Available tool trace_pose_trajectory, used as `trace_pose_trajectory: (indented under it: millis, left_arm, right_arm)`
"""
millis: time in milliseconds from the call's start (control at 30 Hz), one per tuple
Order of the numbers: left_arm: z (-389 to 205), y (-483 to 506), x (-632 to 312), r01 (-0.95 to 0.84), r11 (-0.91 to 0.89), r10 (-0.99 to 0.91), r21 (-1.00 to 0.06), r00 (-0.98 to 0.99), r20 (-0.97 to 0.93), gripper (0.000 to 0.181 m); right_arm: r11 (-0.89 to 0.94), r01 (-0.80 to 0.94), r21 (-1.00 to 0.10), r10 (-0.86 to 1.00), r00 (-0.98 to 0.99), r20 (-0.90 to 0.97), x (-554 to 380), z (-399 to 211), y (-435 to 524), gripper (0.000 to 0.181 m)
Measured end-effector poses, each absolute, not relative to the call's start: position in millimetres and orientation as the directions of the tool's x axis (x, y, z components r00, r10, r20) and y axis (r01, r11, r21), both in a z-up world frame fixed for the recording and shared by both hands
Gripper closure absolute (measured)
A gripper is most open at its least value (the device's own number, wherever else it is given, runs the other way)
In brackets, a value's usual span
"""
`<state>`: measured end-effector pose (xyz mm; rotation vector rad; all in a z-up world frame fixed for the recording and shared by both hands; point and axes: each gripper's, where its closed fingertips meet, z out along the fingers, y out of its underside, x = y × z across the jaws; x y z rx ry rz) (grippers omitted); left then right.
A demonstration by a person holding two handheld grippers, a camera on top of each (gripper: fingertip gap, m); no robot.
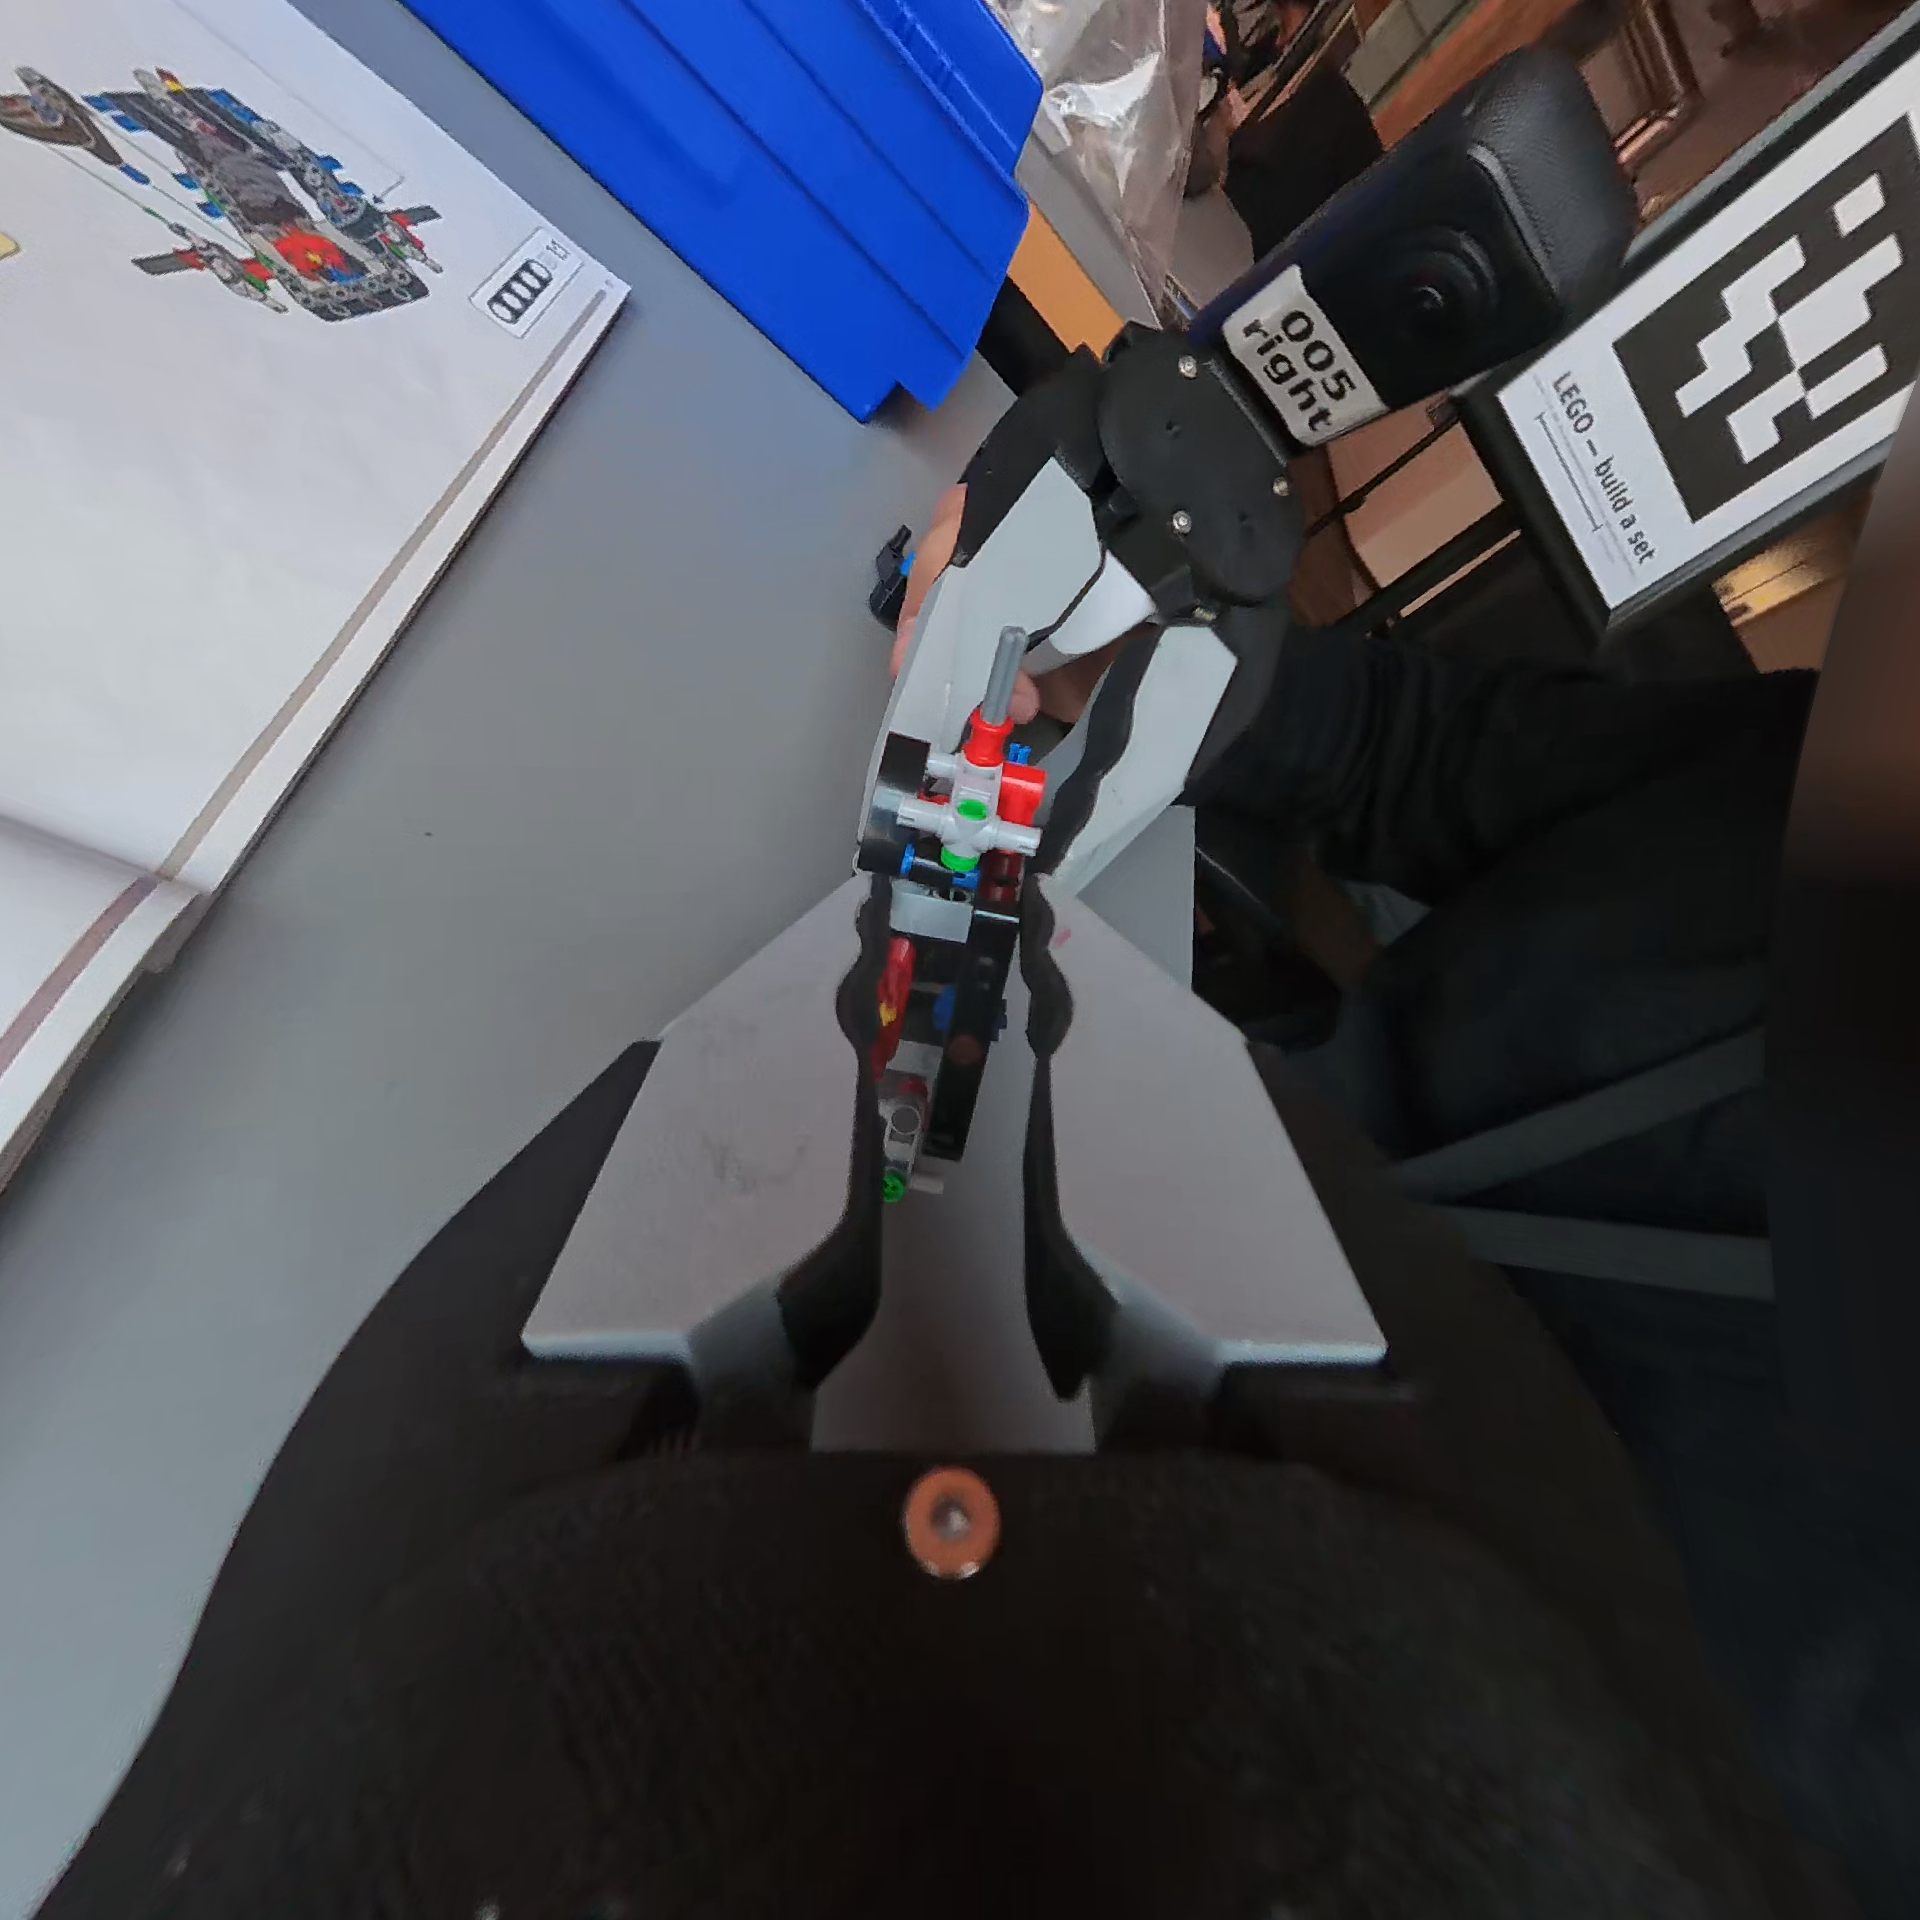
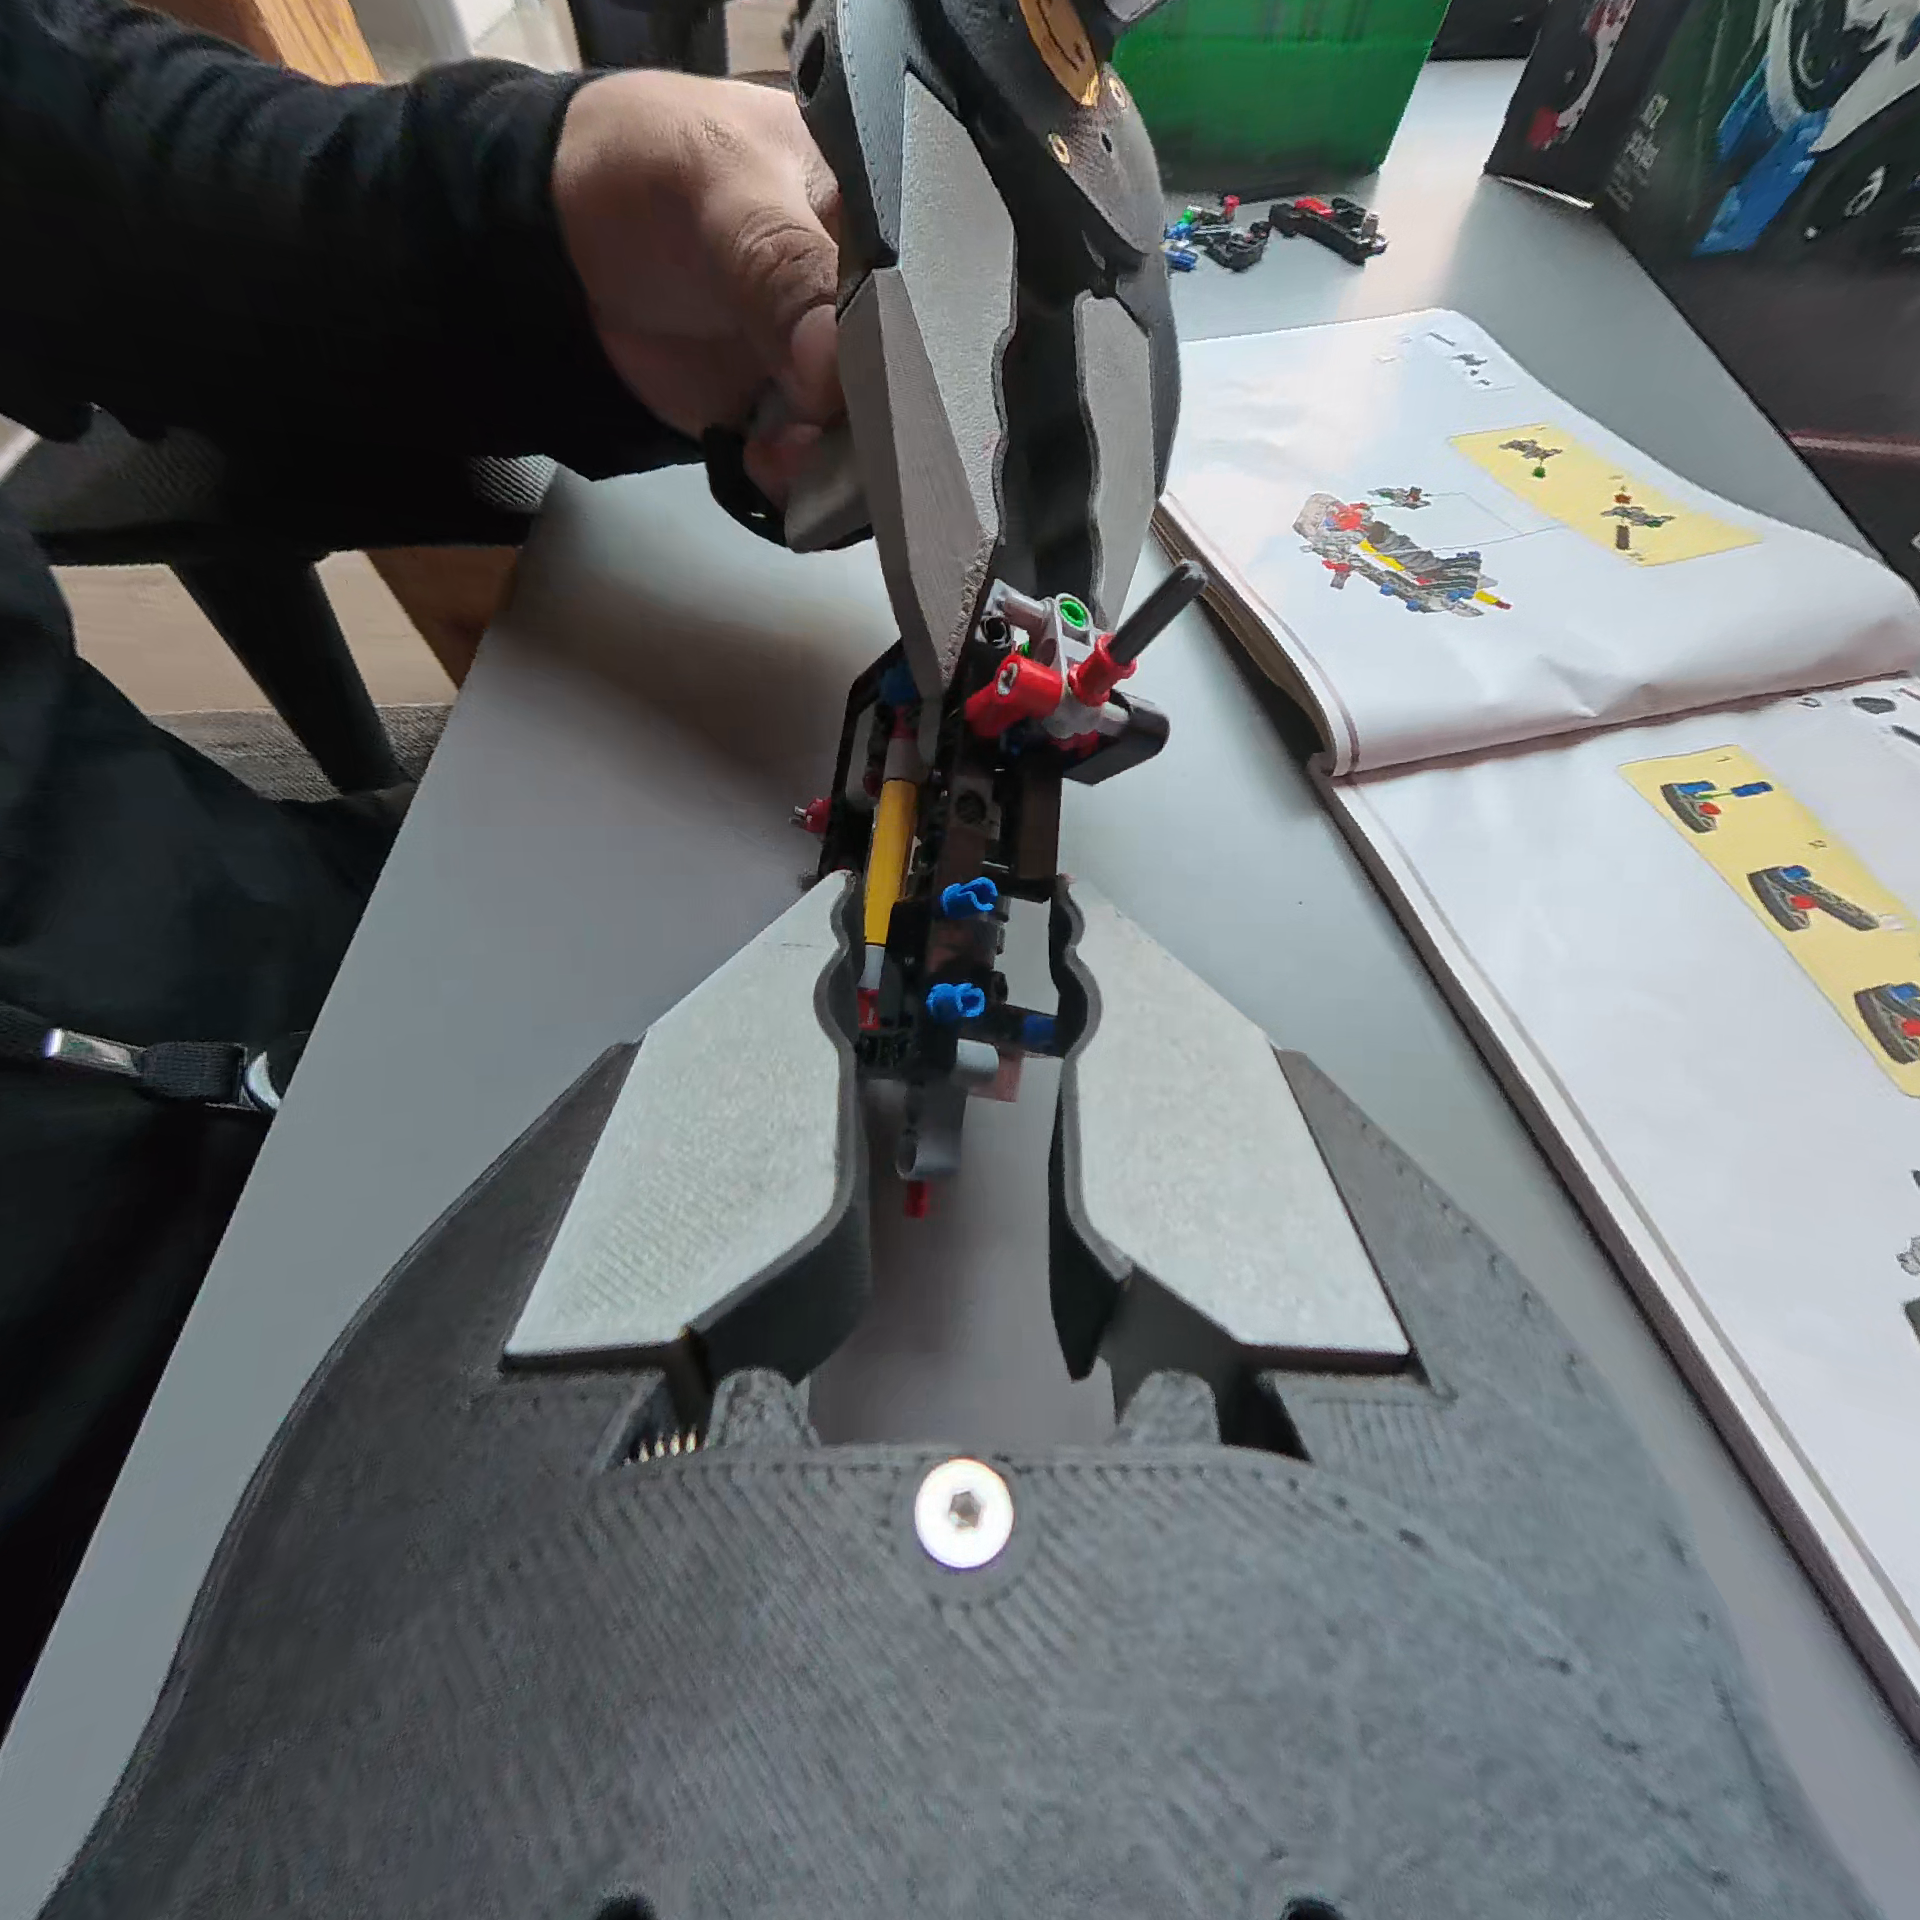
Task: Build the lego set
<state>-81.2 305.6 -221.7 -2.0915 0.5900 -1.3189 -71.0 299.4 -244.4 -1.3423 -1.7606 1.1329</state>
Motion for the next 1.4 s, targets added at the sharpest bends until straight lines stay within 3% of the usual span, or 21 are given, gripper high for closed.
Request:
trace_pose_trajectory:
  millis: [233,600,1200,1400]
  left_arm:
    - [-224.7,312.8,-82.4,0.040,-0.787,-0.557,-0.616,0.384,0.736,0.159]
    - [-230.9,320.7,-94.1,0.144,-0.827,-0.481,-0.543,0.318,0.817,0.160]
    - [-233.7,323.6,-96.5,0.175,-0.835,-0.458,-0.522,0.303,0.836,0.160]
    - [-232.9,322.4,-96.4,0.160,-0.822,-0.477,-0.546,0.332,0.814,0.160]
  right_arm:
    - [-0.062,0.395,-0.917,0.935,-0.299,-0.192,-70.4,-234.9,309.7,0.158]
    - [-0.097,0.403,-0.910,0.926,-0.300,-0.231,-66.3,-234.9,324.1,0.152]
    - [-0.135,0.421,-0.897,0.919,-0.284,-0.272,-70.2,-236.9,328.9,0.148]
    - [-0.118,0.420,-0.900,0.912,-0.313,-0.265,-72.0,-236.2,324.2,0.160]
